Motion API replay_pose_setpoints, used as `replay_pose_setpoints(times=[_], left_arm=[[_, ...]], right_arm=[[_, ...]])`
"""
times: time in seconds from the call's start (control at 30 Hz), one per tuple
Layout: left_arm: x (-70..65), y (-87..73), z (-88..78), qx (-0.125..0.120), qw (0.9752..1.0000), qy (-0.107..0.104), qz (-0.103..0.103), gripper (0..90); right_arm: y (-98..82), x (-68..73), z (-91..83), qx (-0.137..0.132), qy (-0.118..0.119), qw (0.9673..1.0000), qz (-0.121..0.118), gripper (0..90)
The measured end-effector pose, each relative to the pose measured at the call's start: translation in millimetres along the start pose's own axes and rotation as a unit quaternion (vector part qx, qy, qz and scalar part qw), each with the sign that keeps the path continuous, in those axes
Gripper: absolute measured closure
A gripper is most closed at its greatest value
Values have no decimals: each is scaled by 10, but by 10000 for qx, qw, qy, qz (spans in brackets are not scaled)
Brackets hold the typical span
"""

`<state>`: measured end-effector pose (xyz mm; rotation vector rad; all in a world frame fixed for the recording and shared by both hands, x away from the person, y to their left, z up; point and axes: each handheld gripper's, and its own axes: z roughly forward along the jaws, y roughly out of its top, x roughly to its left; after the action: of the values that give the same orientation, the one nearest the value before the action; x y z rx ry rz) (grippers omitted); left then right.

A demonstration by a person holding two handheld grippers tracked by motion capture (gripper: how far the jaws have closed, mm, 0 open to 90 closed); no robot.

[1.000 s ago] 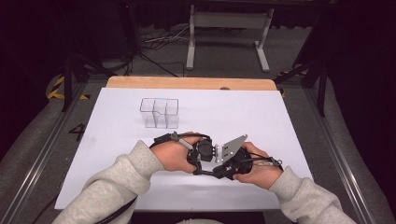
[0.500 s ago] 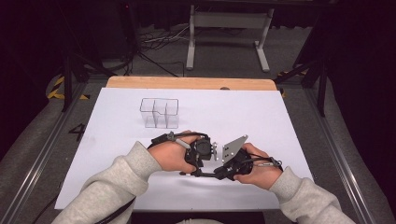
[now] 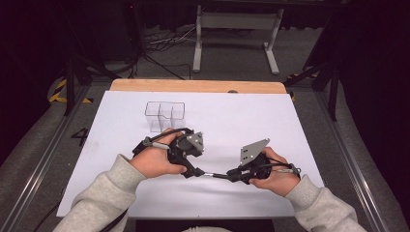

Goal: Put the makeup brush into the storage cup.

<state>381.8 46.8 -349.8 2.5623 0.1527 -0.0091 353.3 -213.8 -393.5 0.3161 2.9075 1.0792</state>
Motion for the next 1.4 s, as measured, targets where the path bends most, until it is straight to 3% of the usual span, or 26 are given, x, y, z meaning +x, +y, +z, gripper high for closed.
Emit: replay_pose_setpoints(times=[0.07, 0.1, 0.27, 0.3, 0.37, 0.47, 0.6, 0.63, 0.67, 0.7, 0.73, 0.77, 0.93, 1.03, 1.07, 1.1, 1.13, 1.17, 1.2, 1.33, 1.4], left_arm=[[9, -97, -53, -276, 9995, 39, -112, 307], [9, -97, -53, -276, 9995, 39, -112, 304], [20, -287, -47, -724, 9968, 143, -311, 255], [27, -322, -46, -787, 9962, 147, -330, 240], [42, -403, -39, -1002, 9939, 181, -428, 229], [64, -502, -22, -1313, 9895, 288, -521, 180], [77, -588, 20, -1487, 9865, 329, -599, 147], [74, -614, 29, -1619, 9840, 330, -659, 141], [74, -614, 29, -1619, 9840, 330, -659, 130], [74, -630, 32, -1696, 9825, 359, -674, 128], [74, -665, 41, -1858, 9790, 383, -741, 127], [74, -665, 41, -1858, 9790, 383, -741, 124], [85, -756, 90, -2233, 9702, 438, -838, 114], [107, -781, 124, -2236, 9698, 491, -846, 111], [118, -794, 130, -2300, 9679, 510, -878, 112], [118, -794, 130, -2300, 9679, 510, -878, 112], [125, -808, 136, -2377, 9656, 517, -913, 112], [131, -820, 139, -2415, 9645, 551, -919, 112], [132, -831, 149, -2488, 9623, 573, -939, 112], [135, -860, 161, -2567, 9600, 608, -936, 116], [133, -869, 171, -2600, 9592, 600, -938, 116]], right_arm=[[-14, -1, -45, -178, -65, 9998, 14, 798], [-20, -1, -62, -256, -75, 9996, 17, 798], [-65, -1, -125, -524, -115, 9986, 26, 798], [-84, 1, -157, -677, -152, 9976, 37, 798], [-90, 5, -172, -758, -151, 9970, 39, 798], [-96, 21, -222, -1083, -190, 9939, 28, 798], [-87, 41, -268, -1475, -216, 9888, -7, 798], [-86, 42, -274, -1546, -221, 9877, -17, 798], [-86, 42, -274, -1546, -221, 9877, -17, 798], [-79, 49, -290, -1813, -229, 9831, -60, 798], [-76, 52, -296, -1893, -223, 9817, -68, 798], [-76, 52, -296, -1893, -223, 9817, -68, 798], [-55, 68, -329, -2369, -283, 9710, -171, 798], [-41, 76, -355, -2666, -346, 9630, -183, 798], [-35, 79, -357, -2762, -371, 9602, -190, 798], [-30, 85, -358, -2867, -365, 9572, -166, 798], [-24, 90, -353, -2981, -330, 9538, -142, 798], [-24, 90, -353, -2981, -330, 9538, -142, 798], [-20, 92, -346, -3059, -339, 9514, -141, 798], [-7, 94, -294, -3324, -330, 9424, -189, 798], [-5, 95, -266, -3386, -371, 9399, -243, 798]])
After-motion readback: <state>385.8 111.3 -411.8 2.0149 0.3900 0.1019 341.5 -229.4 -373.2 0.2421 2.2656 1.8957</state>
